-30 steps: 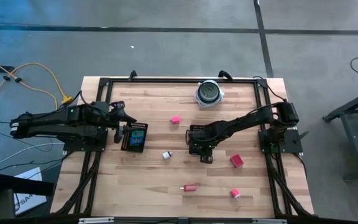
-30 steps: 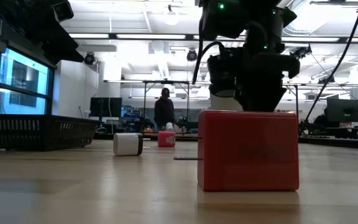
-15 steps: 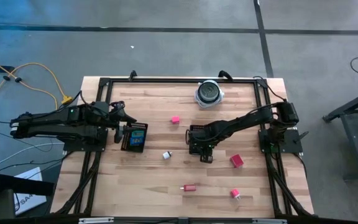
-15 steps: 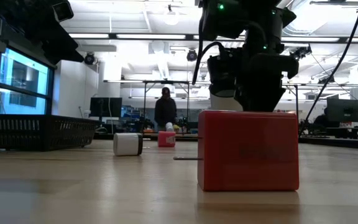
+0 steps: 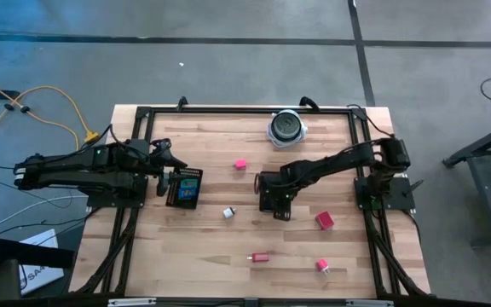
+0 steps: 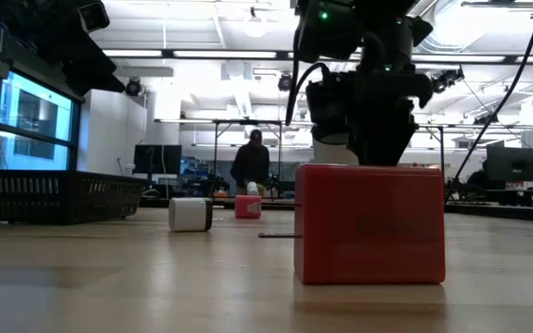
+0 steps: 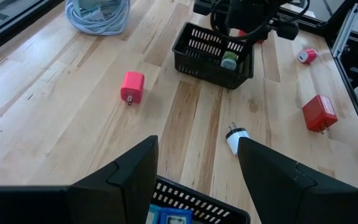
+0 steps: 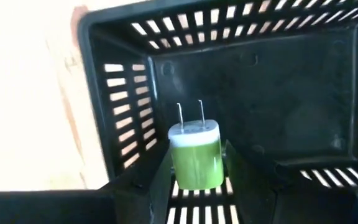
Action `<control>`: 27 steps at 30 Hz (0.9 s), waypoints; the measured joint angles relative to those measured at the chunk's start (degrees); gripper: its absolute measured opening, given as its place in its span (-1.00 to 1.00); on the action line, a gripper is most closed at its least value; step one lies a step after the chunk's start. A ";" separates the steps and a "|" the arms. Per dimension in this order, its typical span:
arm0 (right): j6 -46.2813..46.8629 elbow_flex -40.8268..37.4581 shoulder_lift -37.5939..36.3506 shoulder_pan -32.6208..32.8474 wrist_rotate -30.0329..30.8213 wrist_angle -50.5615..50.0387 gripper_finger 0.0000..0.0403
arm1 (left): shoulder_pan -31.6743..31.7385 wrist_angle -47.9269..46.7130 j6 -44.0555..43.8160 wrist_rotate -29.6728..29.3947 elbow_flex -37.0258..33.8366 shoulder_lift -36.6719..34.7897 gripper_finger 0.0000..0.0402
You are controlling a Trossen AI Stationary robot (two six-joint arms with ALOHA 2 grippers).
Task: Pick & Place Office items
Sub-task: Put the right red charger adapter into the right black bin
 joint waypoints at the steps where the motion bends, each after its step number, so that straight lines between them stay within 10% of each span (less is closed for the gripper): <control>1: -0.06 0.00 -0.08 -0.26 -0.78 0.06 -0.30 | -0.02 -0.01 -0.01 0.01 0.00 0.00 0.07; 27: 0.03 0.04 -10.21 0.11 3.29 -3.35 -0.31 | -0.02 0.24 -0.02 0.01 0.00 -0.02 0.07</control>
